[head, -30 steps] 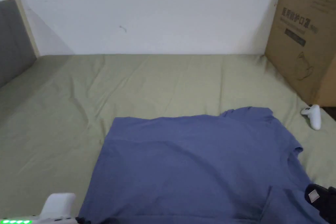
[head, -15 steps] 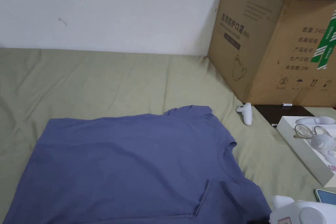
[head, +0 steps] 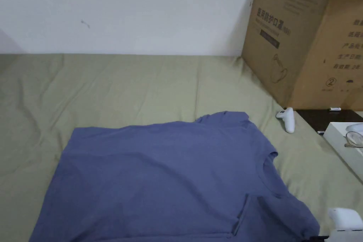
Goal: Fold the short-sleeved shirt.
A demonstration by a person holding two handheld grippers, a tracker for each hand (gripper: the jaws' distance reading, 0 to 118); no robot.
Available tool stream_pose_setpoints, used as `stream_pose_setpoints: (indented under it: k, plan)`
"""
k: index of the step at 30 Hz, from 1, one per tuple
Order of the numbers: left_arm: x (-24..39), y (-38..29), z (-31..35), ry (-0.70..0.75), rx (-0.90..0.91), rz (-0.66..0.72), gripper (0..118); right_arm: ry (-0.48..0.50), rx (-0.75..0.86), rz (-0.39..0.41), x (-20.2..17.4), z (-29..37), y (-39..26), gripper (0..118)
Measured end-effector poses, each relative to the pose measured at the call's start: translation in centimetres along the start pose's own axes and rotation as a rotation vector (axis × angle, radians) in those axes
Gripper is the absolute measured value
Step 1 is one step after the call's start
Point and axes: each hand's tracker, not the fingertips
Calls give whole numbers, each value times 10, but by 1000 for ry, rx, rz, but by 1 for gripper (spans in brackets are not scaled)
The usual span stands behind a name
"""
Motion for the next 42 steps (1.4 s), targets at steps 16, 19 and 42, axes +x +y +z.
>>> stream_pose_setpoints:
  k: [16, 19, 42]
  plan:
    - [-17, 145, -116, -30, -63, 101, 0, 262, 30, -351, 30, -55, 167, 7]
    - [-25, 150, -154, -51, -111, 170, 11, 184, -12, -313, 25, -96, 193, 26]
    - [44, 34, 49, -77, 517, 143, 0, 249, 759, -62, -81, 87, 23, 0]
